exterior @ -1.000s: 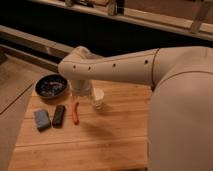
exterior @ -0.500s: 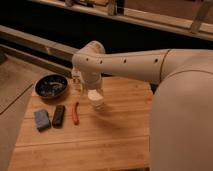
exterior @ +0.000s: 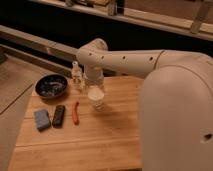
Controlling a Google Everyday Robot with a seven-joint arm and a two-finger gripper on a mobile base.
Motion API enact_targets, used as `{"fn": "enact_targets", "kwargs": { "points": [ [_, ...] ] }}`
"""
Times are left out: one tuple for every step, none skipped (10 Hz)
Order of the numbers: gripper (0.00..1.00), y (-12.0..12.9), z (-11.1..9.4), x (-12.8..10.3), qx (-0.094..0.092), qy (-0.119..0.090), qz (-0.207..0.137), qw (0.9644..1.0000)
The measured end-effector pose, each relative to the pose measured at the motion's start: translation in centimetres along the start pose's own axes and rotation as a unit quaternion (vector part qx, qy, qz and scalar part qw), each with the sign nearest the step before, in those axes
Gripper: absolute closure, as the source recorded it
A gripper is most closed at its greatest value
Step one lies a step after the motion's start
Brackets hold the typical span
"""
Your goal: Pick up the ceramic cup
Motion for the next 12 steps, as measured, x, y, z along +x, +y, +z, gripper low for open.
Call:
{"fn": "enact_targets", "kwargs": {
  "points": [
    [0.35, 0.3, 0.3, -0.2, 0.0, 0.005, -0.003, 1.0],
    [0.35, 0.9, 0.6, -0.4, -0.002, 0.009, -0.006, 0.9999],
    [0.35, 1.3, 0.8, -0.5, -0.004, 0.012, -0.006, 0.9999],
    [0.35, 1.7, 0.8, -0.5, -0.006, 0.014, -0.002, 0.9999],
    [0.35, 2.3, 0.8, -0.5, -0.009, 0.013, 0.002, 0.9999],
    [0.35, 2.9, 0.9, -0.3, -0.013, 0.013, 0.005, 0.9998],
    [0.35, 3.7, 1.4, 0.1, -0.019, 0.018, 0.006, 0.9996],
    [0.35, 4.2, 1.8, 0.5, -0.024, 0.023, 0.008, 0.9994],
    [0.35, 4.5, 2.8, 1.1, -0.028, 0.033, 0.013, 0.999],
    [0.35, 4.7, 3.5, 1.4, -0.029, 0.04, 0.015, 0.9987],
    [0.35, 4.8, 4.4, 1.9, -0.028, 0.05, 0.015, 0.9982],
    [0.38, 4.8, 5.2, 2.3, -0.025, 0.06, 0.016, 0.9977]
  ]
}}
